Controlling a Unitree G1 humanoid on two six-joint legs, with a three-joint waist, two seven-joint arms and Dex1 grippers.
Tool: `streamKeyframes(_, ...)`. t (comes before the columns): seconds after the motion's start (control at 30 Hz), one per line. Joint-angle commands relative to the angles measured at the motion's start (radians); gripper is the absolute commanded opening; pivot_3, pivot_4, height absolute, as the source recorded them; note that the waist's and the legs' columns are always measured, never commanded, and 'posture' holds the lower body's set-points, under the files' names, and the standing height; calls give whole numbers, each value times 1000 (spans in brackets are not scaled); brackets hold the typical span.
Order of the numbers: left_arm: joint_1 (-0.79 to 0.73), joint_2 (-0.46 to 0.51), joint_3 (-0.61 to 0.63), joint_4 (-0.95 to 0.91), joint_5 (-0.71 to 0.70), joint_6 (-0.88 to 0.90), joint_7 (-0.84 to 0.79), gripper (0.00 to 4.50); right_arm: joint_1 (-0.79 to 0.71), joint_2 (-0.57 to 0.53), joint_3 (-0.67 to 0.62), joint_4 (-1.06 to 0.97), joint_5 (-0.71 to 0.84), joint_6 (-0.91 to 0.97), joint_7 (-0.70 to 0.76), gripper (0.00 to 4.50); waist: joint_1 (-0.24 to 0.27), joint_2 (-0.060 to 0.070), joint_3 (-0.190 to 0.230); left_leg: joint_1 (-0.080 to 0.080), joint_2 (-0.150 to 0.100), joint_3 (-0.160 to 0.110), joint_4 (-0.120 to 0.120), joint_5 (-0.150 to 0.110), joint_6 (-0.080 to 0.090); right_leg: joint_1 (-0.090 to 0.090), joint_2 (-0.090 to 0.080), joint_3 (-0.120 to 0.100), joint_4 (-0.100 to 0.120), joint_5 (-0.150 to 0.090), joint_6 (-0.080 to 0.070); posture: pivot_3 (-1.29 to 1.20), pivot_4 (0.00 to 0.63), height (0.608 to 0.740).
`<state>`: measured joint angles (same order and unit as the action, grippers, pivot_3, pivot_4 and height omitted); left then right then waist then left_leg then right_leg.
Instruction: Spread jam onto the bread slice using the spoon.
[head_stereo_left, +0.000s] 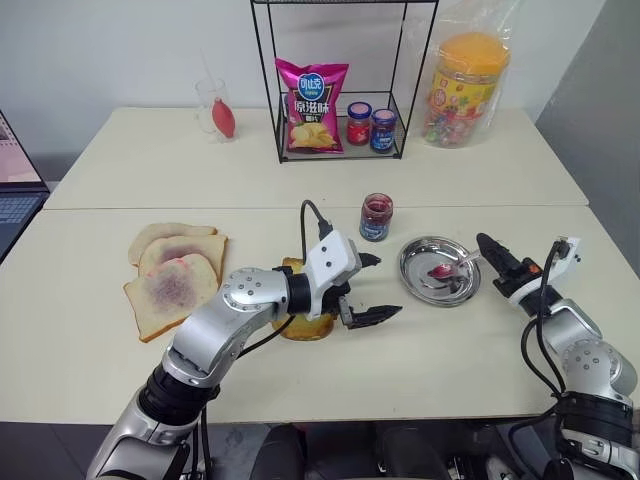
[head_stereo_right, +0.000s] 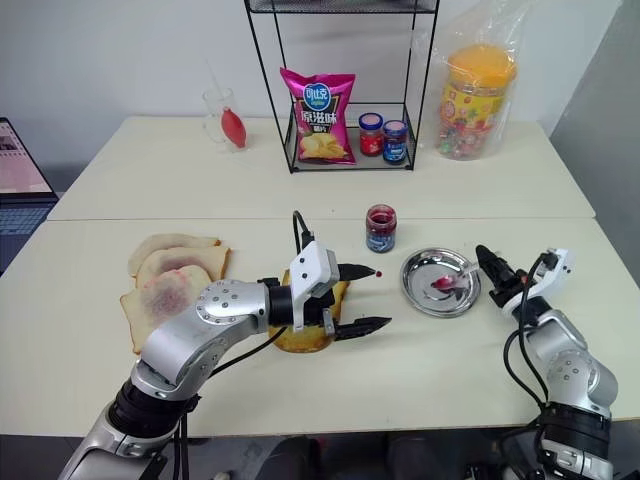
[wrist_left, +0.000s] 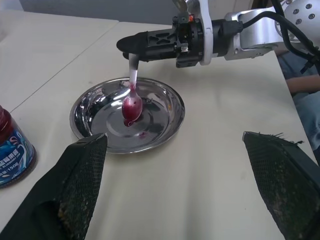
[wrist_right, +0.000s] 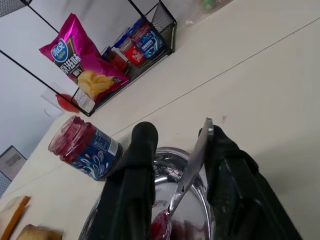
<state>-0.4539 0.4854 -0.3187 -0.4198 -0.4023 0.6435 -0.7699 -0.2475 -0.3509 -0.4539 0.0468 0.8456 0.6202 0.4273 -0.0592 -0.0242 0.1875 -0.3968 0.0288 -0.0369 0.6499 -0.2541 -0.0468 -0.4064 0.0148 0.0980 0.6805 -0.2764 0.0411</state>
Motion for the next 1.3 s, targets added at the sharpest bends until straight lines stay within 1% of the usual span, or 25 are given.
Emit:
streamKeyframes(0.03, 3, -1, 15, -11, 10, -29, -7, 4500, 11, -20, 16, -46, -35, -38, 23, 2520, 0, 0, 0, 0, 0, 0, 0, 0, 0, 0, 0, 0, 0, 0, 0, 0, 150, 740)
streamKeyframes(0.13, 2, 5, 21, 0, 21, -43, -16, 4500, 30, -33, 52, -60, -87, -69, 41, 3169, 1, 0, 0, 0, 0, 0, 0, 0, 0, 0, 0, 0, 0, 0, 0, 0, 150, 740)
streamKeyframes(0.23, 1, 7, 26, 9, 25, -54, -19, 4500, 46, -40, 80, -75, -131, -107, 56, 3169, 1, 0, 0, 0, 0, 0, 0, 0, 0, 0, 0, 0, 0, 0, 0, 0, 150, 740)
streamKeyframes(0.47, -11, 7, 23, 44, 62, -100, -15, 4500, 55, -70, 160, -64, -315, -268, 77, 3169, 2, 0, 0, 0, 0, 0, 0, 0, 0, 0, 0, 0, 0, 0, 0, 0, 150, 740)
streamKeyframes(0.6, -18, -2, 29, 57, 66, -110, -15, 4500, 56, -92, 201, -25, -428, -367, 75, 3169, 2, 0, 0, 0, 0, 0, 0, 0, 0, 0, 0, 0, 0, 0, 0, 0, 150, 740)
streamKeyframes(0.67, -17, 0, 34, 59, 67, -115, -16, 4500, 52, -95, 202, 2, -456, -387, 63, 3169, 2, 0, 0, 0, 0, 0, 0, 0, 0, 0, 0, 0, 0, 0, 0, 0, 150, 740)
streamKeyframes(0.93, -18, -1, 59, 68, 72, -133, -12, 4500, 27, -74, 143, 26, -421, -372, 31, 3169, 3, 0, 0, 0, 0, 0, 0, 0, 0, 0, 0, 0, 0, 1, -1, 0, 150, 740)
streamKeyframes(1.07, -17, 0, 86, 68, 71, -144, -5, 4500, 3, -44, 98, -2, -347, -338, 13, 3169, 3, 0, 0, 0, 0, 0, 1, 0, 0, 0, 0, 0, 0, 1, -1, 0, 150, 740)
streamKeyframes(1.13, -17, 2, 113, 68, 71, -147, 10, 4500, -6, -39, 83, -25, -329, -340, 6, 3169, 3, 1, 0, 0, 0, 0, 1, 0, 0, 0, 0, 0, 0, 1, -1, 0, 150, 740)
streamKeyframes(1.23, -15, 31, 187, 70, 81, -168, 34, 4500, -20, -59, 85, -91, -302, -316, 21, 3169, 2, 1, 0, 0, 0, 0, 1, 0, 0, 0, 0, 0, 1, 1, -1, 0, 150, 740)
streamKeyframes(1.3, 1, 92, 255, 72, 91, -175, 30, 4500, -14, -108, 126, -152, -310, -288, 73, 3169, 0, 1, 0, 0, 0, 0, 0, 0, 0, 0, 0, 0, 1, 1, -1, 0, 150, 740)
